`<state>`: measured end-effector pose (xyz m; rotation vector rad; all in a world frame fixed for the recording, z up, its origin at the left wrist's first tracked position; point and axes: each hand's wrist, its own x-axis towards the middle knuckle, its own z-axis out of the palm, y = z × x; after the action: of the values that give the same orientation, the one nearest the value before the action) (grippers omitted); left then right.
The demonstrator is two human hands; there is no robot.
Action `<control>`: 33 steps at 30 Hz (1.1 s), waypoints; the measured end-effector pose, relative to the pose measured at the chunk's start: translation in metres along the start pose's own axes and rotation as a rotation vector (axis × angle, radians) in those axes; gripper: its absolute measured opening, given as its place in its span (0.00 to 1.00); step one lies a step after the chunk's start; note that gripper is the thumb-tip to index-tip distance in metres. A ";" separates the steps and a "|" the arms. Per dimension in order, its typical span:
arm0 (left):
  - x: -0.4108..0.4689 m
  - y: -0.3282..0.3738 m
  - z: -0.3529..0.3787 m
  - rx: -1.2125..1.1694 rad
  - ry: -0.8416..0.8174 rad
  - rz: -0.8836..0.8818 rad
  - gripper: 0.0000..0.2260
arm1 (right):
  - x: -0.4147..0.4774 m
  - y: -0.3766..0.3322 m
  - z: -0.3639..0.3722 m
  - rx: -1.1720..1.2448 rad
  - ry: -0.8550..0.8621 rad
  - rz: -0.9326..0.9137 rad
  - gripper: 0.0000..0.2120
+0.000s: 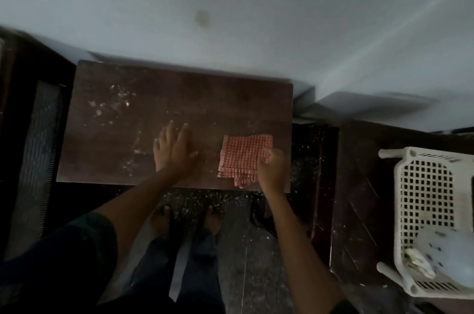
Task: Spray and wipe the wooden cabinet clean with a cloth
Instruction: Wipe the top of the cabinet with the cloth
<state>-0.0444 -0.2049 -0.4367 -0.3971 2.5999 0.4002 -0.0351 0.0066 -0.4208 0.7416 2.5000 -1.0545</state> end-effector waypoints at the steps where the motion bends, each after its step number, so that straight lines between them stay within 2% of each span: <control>1: 0.006 -0.010 0.002 0.046 -0.041 -0.013 0.36 | -0.003 0.002 0.012 0.013 0.018 0.039 0.18; 3: 0.017 -0.029 0.009 0.119 -0.138 -0.043 0.41 | -0.010 0.003 0.036 0.021 0.053 0.100 0.23; 8: 0.032 -0.052 0.028 0.180 -0.308 -0.013 0.45 | 0.000 -0.008 0.081 0.010 0.060 0.264 0.37; 10: 0.036 -0.055 0.029 0.186 -0.371 -0.011 0.45 | 0.018 -0.012 0.094 -0.026 0.108 0.341 0.41; 12: 0.041 -0.059 0.030 0.188 -0.410 -0.017 0.46 | 0.036 -0.012 0.104 -0.113 0.166 0.339 0.42; 17: 0.047 -0.061 0.031 0.193 -0.459 -0.006 0.46 | 0.062 -0.009 0.122 -0.372 0.286 0.005 0.38; 21: 0.047 -0.059 0.027 0.199 -0.476 -0.026 0.45 | 0.037 -0.013 0.144 -0.589 0.173 -0.386 0.35; 24: 0.046 -0.057 0.025 0.190 -0.509 -0.032 0.46 | -0.002 0.012 0.150 -0.631 0.076 -0.527 0.34; 27: 0.045 -0.057 0.024 0.183 -0.515 -0.020 0.46 | -0.024 0.054 0.139 -0.649 0.099 -0.466 0.32; 29: 0.044 -0.057 0.022 0.178 -0.526 -0.006 0.46 | -0.024 0.081 0.122 -0.663 0.158 -0.360 0.31; 33: 0.046 -0.058 0.019 0.166 -0.554 0.009 0.46 | 0.003 0.106 0.083 -0.638 0.250 -0.128 0.35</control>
<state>-0.0555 -0.2606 -0.4874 -0.1820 2.0737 0.2488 0.0314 0.0094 -0.5376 0.5417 2.8770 -0.1533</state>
